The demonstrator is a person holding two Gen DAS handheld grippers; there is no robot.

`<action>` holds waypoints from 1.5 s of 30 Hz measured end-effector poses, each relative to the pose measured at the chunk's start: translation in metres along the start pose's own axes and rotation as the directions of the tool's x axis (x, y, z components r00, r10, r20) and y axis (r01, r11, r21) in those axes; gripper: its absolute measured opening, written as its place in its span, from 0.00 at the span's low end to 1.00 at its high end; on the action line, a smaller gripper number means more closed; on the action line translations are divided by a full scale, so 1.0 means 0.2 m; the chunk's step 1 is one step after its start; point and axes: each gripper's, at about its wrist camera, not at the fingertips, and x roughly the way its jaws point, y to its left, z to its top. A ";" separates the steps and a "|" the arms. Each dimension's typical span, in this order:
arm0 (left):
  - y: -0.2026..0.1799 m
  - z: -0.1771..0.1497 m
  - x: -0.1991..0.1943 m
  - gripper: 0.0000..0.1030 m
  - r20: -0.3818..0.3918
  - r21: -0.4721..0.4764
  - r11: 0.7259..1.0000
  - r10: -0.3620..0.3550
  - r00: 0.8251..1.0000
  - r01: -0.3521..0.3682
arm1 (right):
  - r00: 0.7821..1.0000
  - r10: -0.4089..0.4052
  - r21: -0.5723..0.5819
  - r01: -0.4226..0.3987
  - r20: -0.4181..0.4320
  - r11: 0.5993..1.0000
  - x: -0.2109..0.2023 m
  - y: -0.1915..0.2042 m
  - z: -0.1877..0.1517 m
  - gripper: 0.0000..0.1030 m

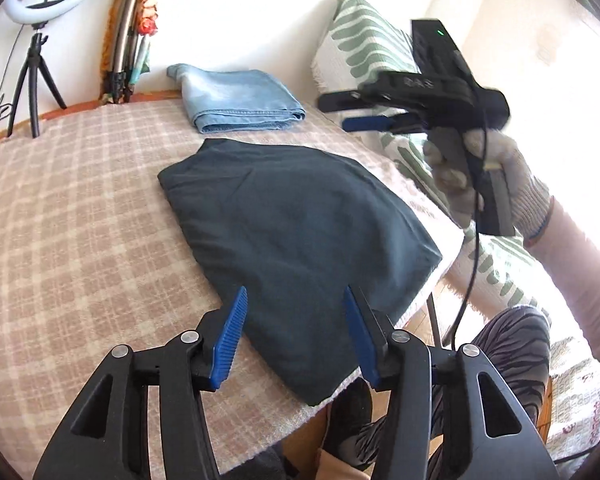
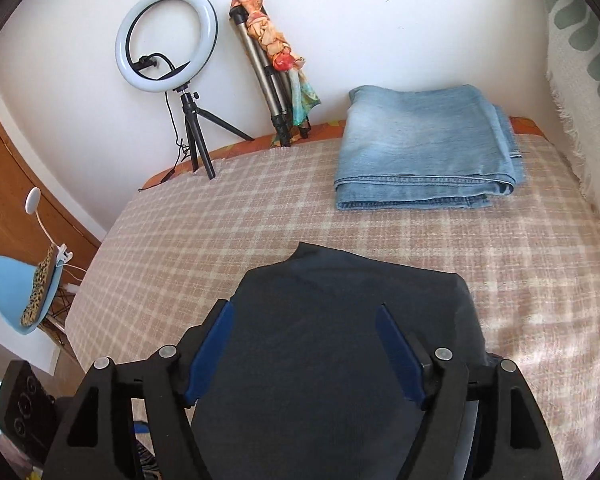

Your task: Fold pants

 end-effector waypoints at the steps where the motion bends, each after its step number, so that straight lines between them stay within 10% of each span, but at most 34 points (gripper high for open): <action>1: 0.04 0.03 0.00 0.49 0.001 -0.026 1.000 -0.001 1.000 0.002 | 1.000 -0.009 0.016 0.009 -0.003 1.000 -0.05 -0.07 -0.03 0.83; 10: 0.30 0.20 0.29 0.55 -0.125 -0.252 0.968 -0.036 0.992 0.003 | 0.991 0.090 0.230 -0.065 -0.101 0.971 -0.05 -0.55 -0.33 0.85; 23: 0.35 0.21 0.50 0.53 -0.151 -0.325 0.946 -0.069 0.986 0.017 | 0.927 0.362 0.292 -0.321 -0.096 0.901 0.16 -0.59 -0.47 0.75; 28: 0.30 0.26 0.58 0.49 -0.145 -0.300 0.953 -0.077 0.986 0.031 | 0.926 0.377 0.289 -0.350 -0.038 0.891 0.19 -0.58 -0.49 0.73; 33: 0.31 0.26 0.62 0.12 -0.143 -0.308 0.951 -0.057 0.988 0.010 | 0.939 0.341 0.265 -0.318 -0.043 0.910 0.20 -0.52 -0.47 0.35; 45: 0.14 0.37 0.41 0.07 -0.011 -0.134 0.991 0.002 1.000 -0.003 | 0.984 0.179 0.103 -0.179 0.002 0.979 -0.03 -0.27 -0.35 0.20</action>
